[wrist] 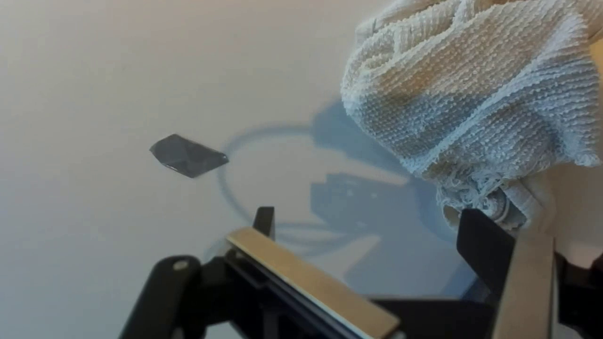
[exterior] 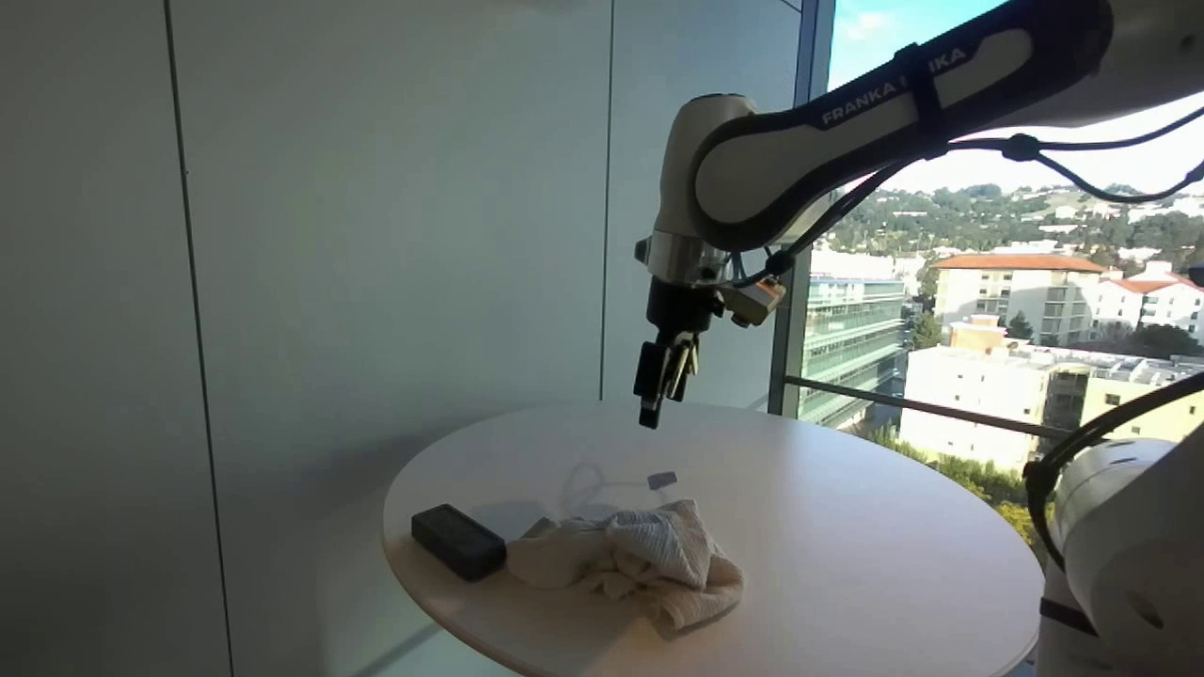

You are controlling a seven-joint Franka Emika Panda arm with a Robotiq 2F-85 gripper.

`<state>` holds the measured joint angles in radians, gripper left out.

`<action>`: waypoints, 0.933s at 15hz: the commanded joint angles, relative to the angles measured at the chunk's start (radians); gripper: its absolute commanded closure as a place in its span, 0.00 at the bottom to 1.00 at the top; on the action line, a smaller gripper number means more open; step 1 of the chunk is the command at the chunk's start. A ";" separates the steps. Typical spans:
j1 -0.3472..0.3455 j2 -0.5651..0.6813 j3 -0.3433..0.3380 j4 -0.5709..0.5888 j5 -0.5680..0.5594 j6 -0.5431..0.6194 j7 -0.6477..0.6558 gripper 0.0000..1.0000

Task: Use the towel to wipe the table.

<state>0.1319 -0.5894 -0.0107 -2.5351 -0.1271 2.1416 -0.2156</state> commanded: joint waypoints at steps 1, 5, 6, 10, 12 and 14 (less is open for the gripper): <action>0.081 0.115 -0.041 0.004 0.135 0.051 -0.152 0.00; 0.109 0.211 -0.039 0.015 0.226 -0.080 -0.283 0.00; 0.112 0.222 -0.045 0.009 0.249 -0.109 -0.327 0.00; 0.068 0.309 -0.043 0.020 0.219 -0.229 -0.431 0.00; 0.043 0.322 -0.040 0.014 0.198 -0.236 -0.460 0.00; 0.017 0.320 -0.042 0.002 0.195 -0.209 -0.465 0.25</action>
<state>0.1866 -0.2816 -0.0538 -2.5443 0.0864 1.9367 -0.6492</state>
